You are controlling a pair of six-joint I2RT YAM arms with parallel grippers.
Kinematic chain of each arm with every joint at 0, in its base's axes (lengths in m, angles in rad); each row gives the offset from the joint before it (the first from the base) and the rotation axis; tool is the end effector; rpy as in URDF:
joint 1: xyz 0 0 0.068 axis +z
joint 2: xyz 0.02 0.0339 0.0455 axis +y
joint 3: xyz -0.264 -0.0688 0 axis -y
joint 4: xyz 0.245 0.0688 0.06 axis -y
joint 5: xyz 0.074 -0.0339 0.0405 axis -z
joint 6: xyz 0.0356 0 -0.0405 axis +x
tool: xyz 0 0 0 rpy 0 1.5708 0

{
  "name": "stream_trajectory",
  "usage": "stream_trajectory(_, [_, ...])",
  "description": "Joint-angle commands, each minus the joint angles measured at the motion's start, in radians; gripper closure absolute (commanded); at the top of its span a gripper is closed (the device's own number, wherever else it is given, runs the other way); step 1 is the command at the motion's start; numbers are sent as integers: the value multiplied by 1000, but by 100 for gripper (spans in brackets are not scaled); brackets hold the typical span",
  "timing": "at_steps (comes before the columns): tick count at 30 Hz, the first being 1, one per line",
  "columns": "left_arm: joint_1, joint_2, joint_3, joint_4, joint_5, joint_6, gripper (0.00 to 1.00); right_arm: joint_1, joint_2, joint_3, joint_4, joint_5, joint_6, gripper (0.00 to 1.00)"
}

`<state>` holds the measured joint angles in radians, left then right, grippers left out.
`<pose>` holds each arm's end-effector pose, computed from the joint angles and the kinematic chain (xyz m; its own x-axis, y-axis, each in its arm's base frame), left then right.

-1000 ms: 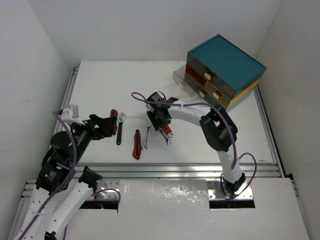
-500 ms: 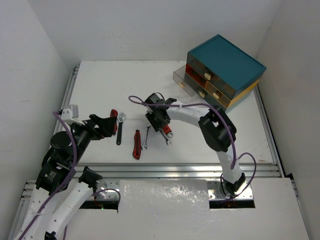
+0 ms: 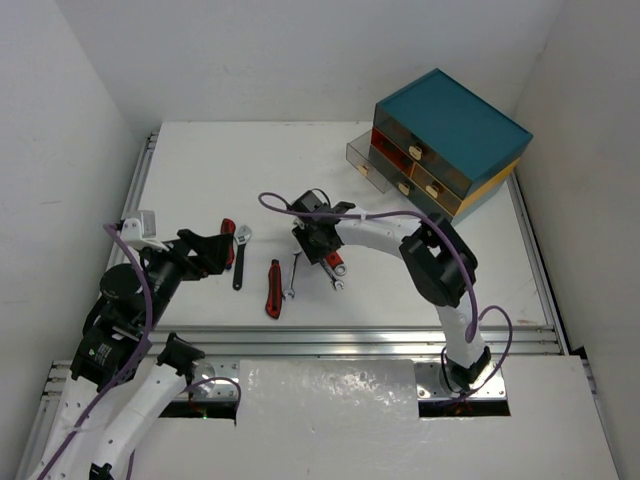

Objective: Sort the tools into containers

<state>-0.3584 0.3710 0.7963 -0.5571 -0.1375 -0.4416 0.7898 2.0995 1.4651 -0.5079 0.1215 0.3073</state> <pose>0.0773 -0.0237 0.3506 -0.2054 -0.3751 -0.9039 0.1465 0.9014 -0.4074 0.3068 0.3034 0.1451 -0.8129 -0.3935 -0.4294 -0.4445 0.8956 0.0206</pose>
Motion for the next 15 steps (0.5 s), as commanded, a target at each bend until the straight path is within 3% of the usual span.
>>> stream_trajectory(1, [9, -12, -3, 42, -7, 11, 0, -18, 93, -101, 11, -41, 73, 58])
stream_trajectory(5, [9, -17, -5, 40, -7, 11, 0, 23, 123, -63, -67, 176, 64, 58])
stream_trajectory(15, [9, -35, -6, 42, -8, 9, 0, 35, -65, -273, 137, 0, 93, 58])
